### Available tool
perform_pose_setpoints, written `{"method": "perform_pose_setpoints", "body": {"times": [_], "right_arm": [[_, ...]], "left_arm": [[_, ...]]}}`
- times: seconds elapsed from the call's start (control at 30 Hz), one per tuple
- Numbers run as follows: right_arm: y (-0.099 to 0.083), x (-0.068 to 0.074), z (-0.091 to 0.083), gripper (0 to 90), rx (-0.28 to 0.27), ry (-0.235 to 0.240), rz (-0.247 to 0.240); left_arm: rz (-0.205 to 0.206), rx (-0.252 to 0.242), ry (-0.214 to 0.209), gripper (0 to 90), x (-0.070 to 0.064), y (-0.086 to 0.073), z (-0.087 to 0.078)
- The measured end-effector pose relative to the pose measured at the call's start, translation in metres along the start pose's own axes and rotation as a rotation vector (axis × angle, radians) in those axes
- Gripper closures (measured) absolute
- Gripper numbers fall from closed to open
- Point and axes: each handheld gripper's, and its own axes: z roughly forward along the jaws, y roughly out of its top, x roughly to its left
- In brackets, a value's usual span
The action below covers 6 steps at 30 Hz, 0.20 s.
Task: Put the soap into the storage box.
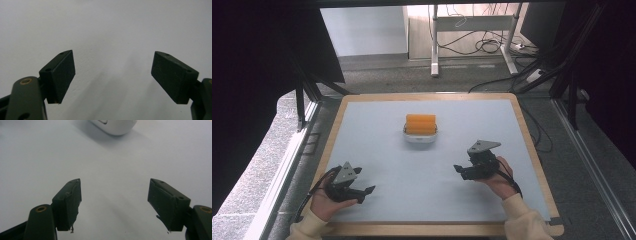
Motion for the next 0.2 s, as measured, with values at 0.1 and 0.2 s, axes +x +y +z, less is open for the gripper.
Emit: {"method": "perform_pose_setpoints", "body": {"times": [0.1, 0.2], "right_arm": [[-0.0004, -0.0023, -0.0025, 27.0, -0.039, -0.009, 0.015], [-0.0043, -0.0084, 0.0015, 25.2, -0.069, -0.023, 0.051]], "left_arm": [[-0.009, -0.001, 0.001, 19.3, 0.0006, 0.0015, 0.0015], [-0.008, 0.007, 0.001, 19.3, -0.0006, 0.0034, 0.0038]]}}
